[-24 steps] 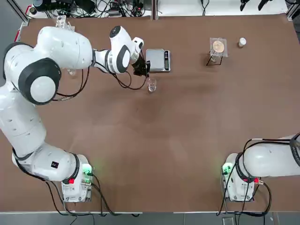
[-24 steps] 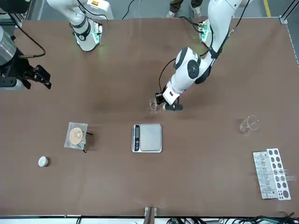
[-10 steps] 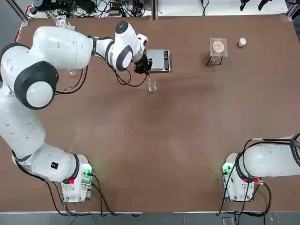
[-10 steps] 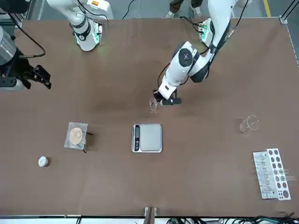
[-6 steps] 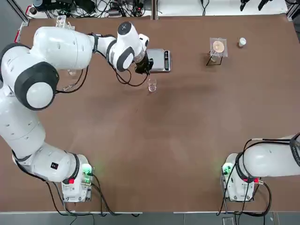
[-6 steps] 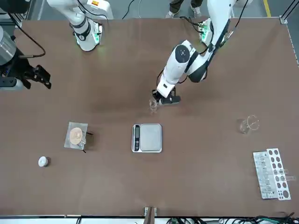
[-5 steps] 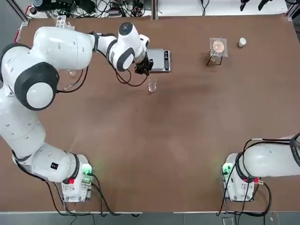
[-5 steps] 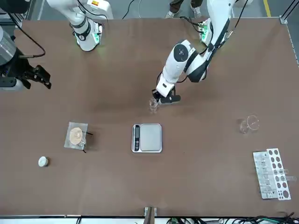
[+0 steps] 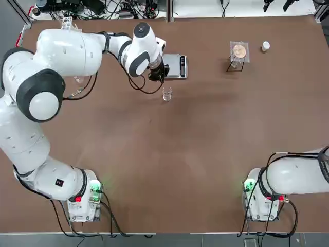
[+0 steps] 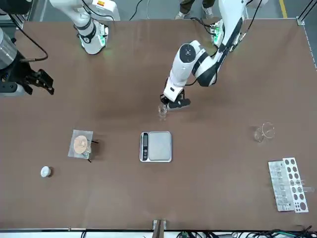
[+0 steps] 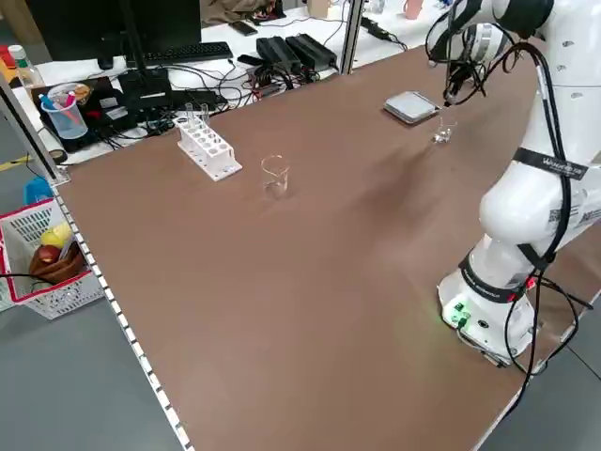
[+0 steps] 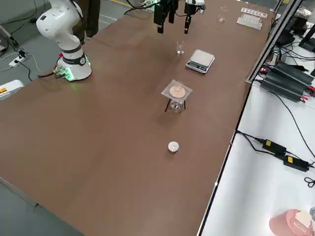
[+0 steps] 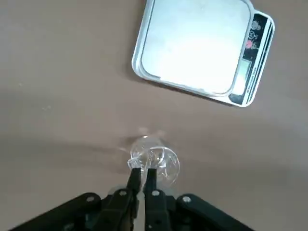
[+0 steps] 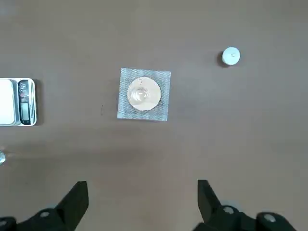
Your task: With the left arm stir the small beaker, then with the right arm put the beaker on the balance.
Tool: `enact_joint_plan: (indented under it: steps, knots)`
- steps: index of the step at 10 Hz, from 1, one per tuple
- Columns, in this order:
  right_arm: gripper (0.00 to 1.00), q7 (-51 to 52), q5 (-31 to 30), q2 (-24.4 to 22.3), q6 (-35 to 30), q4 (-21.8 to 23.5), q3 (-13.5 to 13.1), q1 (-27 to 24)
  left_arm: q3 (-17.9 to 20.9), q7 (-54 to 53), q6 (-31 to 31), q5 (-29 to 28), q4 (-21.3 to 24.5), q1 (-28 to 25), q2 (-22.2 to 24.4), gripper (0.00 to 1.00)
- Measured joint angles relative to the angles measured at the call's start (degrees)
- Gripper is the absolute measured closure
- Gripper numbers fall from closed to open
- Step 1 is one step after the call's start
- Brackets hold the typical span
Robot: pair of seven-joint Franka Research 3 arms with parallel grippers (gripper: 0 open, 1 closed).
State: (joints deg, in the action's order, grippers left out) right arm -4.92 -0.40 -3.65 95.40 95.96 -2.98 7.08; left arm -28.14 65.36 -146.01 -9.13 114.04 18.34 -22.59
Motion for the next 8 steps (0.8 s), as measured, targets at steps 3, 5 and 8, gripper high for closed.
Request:
enact_joint_plan:
  steps: [3, 5, 8]
  knots:
    - [0.0, 0.0, 0.0, 0.0, 0.05, 0.0, 0.0, 0.0, -0.02, 6.39, 0.01, -4.54, -0.08, 1.63, 0.0, 0.92]
    - [0.0, 0.0, 0.0, 0.0, 0.09, 0.0, 0.0, 0.0, -0.01, 7.1, 0.29, -5.07, -0.09, 2.18, 0.0, 0.92]
    - [0.0, 0.0, 0.0, 0.0, 0.1, 0.0, 0.0, 0.0, 0.01, 14.26, 1.29, -12.29, -0.06, 2.78, -0.14, 0.92]
